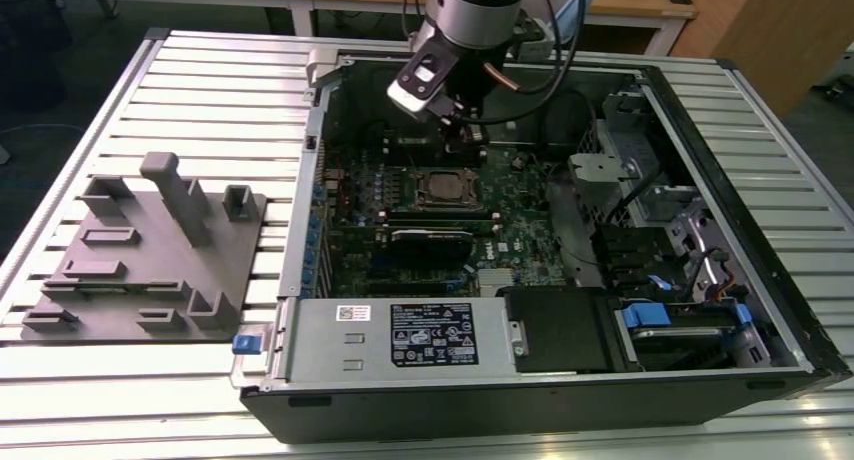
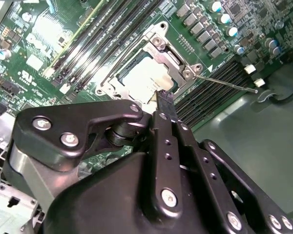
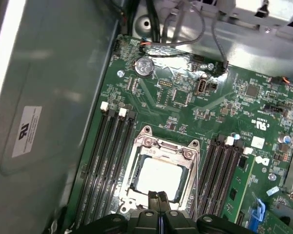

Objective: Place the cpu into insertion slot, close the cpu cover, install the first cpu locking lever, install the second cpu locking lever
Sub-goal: 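Install the first cpu locking lever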

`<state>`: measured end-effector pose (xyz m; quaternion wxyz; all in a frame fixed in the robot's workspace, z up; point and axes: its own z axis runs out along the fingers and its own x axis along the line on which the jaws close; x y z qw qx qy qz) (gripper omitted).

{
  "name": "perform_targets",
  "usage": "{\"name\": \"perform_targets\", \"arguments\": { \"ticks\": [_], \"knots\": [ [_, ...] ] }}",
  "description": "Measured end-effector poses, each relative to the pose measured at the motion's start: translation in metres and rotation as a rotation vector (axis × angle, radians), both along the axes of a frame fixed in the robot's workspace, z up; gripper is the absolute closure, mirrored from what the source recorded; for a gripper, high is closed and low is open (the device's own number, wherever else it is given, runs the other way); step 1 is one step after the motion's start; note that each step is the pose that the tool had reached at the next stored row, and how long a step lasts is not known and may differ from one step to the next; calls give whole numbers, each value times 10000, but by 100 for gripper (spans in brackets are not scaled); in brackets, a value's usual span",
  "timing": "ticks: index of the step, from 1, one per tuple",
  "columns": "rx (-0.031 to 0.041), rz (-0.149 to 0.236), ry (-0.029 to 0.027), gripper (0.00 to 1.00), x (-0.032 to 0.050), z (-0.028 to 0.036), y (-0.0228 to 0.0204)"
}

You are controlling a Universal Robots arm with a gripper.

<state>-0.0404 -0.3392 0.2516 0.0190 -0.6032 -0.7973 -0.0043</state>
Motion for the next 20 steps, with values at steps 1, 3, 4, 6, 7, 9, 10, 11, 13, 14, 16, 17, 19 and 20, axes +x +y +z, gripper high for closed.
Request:
{"name": "perform_targets", "arguments": {
  "ticks": [1,3,4,6,7,9,10,11,13,14,16,17,19,20],
  "knots": [
    [-1,58,-11,89,0,0,-2],
    [-4,148,-40,89,1,1,-5],
    [-3,181,-69,89,-1,0,-8],
    [-3,267,-126,89,-1,-1,-14],
    [-3,326,-150,89,-1,-2,-18],
    [-2,467,-170,89,-1,-3,-20],
    [-1,564,-177,89,-1,-2,-21],
    [-1,664,-179,89,-1,-3,-21],
    [0,865,-178,89,-2,-3,-22],
    [0,981,-178,89,-2,-2,-22],
    [3,1220,-178,89,-1,-3,-22],
    [5,1327,-179,89,-1,-3,-22],
    [6,1515,-179,89,-1,-3,-22],
    [7,1603,-179,89,-1,-3,-23]
  ]
}}
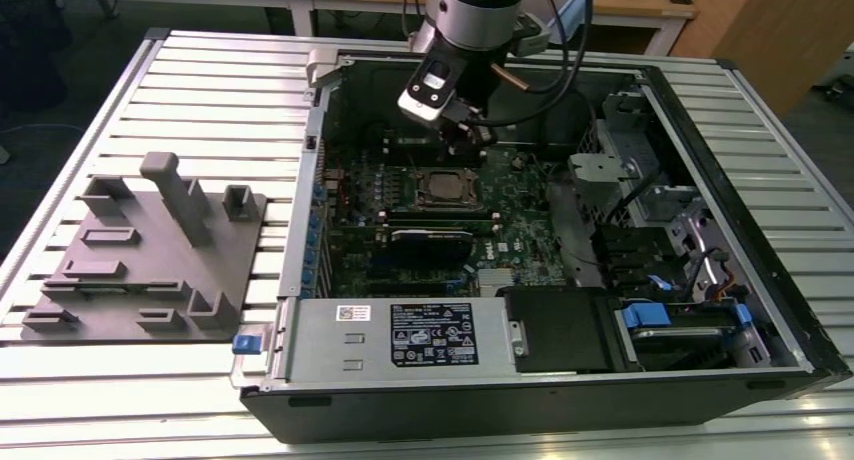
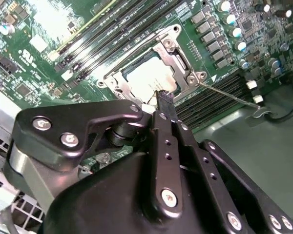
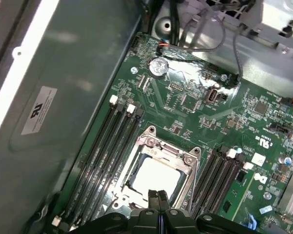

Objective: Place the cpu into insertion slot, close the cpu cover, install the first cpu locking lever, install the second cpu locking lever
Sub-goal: 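Install the first cpu locking lever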

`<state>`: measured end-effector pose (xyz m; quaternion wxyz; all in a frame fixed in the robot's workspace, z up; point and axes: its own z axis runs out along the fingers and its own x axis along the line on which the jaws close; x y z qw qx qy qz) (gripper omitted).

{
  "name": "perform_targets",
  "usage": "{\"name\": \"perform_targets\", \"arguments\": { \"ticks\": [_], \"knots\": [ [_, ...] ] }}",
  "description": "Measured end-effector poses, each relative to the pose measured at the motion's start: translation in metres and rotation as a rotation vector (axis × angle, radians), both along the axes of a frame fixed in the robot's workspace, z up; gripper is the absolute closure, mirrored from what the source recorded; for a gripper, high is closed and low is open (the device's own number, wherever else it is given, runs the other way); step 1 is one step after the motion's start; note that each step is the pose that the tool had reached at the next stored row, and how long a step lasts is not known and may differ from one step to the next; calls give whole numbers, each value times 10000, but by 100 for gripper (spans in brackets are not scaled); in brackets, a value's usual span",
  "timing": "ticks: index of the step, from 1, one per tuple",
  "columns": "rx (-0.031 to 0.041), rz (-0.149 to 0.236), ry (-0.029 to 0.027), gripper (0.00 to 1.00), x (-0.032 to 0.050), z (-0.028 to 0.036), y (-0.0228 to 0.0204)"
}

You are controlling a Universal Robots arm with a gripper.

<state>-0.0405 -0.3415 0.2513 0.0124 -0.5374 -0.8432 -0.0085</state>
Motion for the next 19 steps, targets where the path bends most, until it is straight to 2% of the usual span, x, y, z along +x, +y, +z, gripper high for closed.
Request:
{"name": "perform_targets", "arguments": {
  "ticks": [19],
  "knots": [
    [0,1324,0,89,0,0,-27]
  ]
}}
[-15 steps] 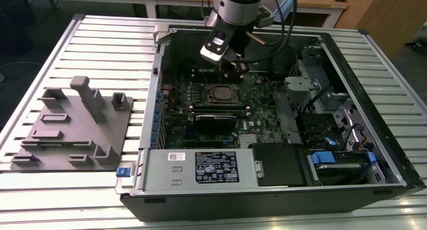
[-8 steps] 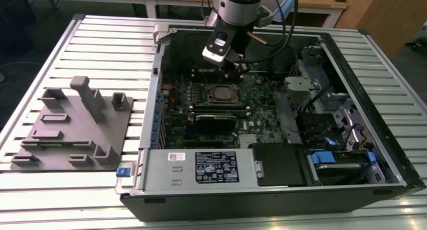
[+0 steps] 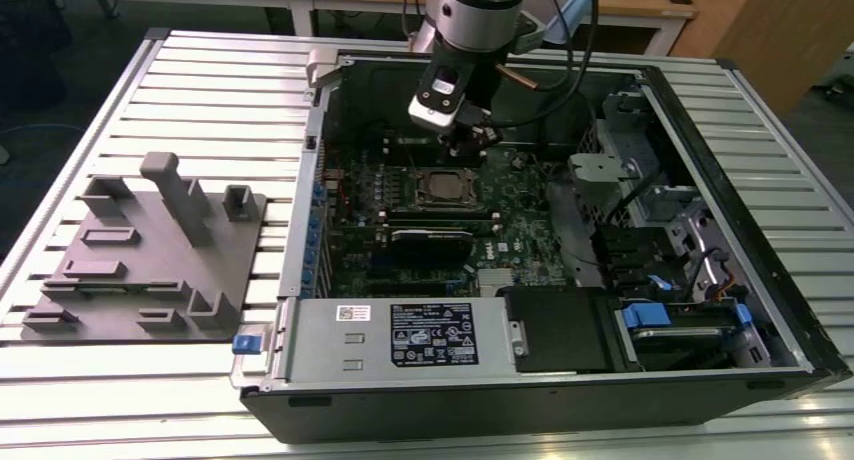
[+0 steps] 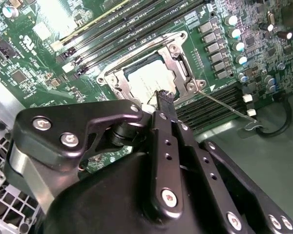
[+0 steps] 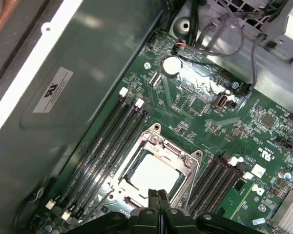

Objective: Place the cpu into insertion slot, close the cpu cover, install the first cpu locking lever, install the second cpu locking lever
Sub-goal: 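Install the first cpu locking lever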

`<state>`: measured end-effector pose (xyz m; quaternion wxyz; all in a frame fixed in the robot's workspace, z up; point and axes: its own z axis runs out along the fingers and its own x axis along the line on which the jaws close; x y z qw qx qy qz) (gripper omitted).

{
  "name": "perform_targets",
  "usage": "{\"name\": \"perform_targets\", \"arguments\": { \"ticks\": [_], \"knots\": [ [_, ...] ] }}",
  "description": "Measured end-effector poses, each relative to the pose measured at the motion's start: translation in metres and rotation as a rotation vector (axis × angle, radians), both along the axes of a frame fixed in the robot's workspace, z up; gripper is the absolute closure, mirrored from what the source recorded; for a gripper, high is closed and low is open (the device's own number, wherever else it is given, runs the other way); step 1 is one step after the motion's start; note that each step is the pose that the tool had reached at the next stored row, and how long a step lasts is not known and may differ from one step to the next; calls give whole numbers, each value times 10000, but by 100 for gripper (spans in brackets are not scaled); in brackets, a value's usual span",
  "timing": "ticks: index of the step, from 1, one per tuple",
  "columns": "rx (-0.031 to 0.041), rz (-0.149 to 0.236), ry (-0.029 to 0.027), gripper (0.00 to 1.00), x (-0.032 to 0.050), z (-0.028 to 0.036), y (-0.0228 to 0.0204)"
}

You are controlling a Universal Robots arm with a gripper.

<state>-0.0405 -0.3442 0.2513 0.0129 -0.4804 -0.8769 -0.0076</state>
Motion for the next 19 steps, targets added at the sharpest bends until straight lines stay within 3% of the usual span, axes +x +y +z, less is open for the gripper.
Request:
{"name": "perform_targets", "arguments": {
  "ticks": [8,19],
  "knots": [
    [0,515,-12,89,0,0,-19],
    [0,1260,-70,89,0,-2,-41]
  ]
}}
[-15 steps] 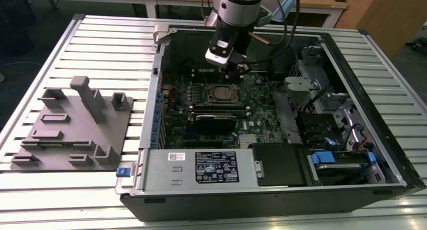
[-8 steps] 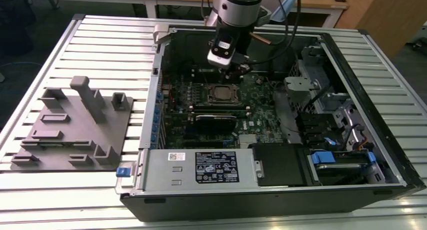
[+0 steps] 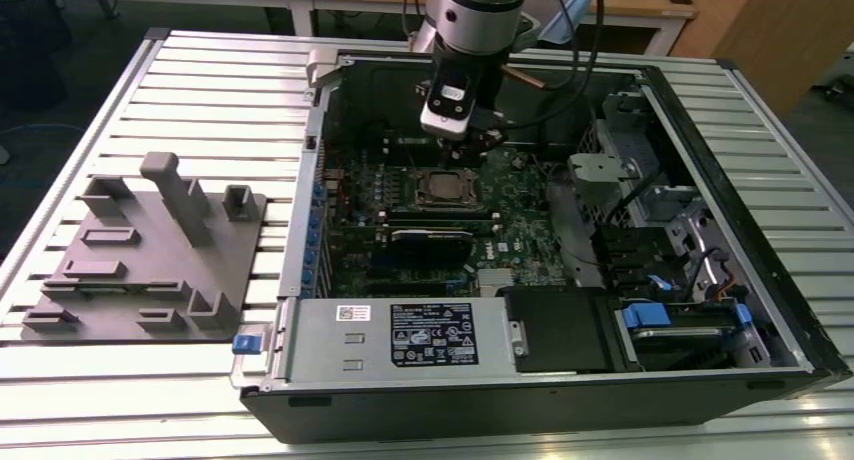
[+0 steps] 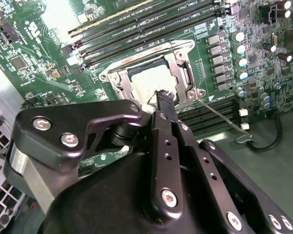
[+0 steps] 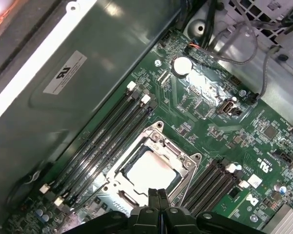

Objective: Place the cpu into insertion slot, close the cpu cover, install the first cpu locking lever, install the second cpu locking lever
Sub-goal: 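Install the first cpu locking lever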

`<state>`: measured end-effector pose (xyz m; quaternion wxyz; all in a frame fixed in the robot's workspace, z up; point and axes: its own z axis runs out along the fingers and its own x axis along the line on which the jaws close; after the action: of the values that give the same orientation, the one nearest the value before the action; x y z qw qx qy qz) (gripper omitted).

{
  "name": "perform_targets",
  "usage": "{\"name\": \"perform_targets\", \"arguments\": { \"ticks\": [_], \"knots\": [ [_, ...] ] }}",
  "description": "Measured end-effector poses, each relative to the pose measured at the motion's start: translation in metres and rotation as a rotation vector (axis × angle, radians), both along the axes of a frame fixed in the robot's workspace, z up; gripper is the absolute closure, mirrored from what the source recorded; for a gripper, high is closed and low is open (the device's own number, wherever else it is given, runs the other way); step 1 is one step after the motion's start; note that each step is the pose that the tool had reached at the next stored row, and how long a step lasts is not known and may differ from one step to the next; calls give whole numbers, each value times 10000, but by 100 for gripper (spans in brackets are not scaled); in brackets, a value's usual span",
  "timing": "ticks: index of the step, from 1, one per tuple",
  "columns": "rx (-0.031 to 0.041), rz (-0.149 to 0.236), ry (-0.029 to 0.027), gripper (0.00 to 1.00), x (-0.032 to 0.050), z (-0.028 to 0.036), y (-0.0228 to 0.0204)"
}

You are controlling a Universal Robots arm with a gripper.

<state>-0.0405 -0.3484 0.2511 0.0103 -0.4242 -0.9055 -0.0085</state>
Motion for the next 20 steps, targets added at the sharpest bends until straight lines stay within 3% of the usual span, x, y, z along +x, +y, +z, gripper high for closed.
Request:
{"name": "perform_targets", "arguments": {
  "ticks": [10,20],
  "knots": [
    [-1,1170,0,89,0,-4,-2],
    [0,1205,-1,89,0,-5,-2]
  ]
}}
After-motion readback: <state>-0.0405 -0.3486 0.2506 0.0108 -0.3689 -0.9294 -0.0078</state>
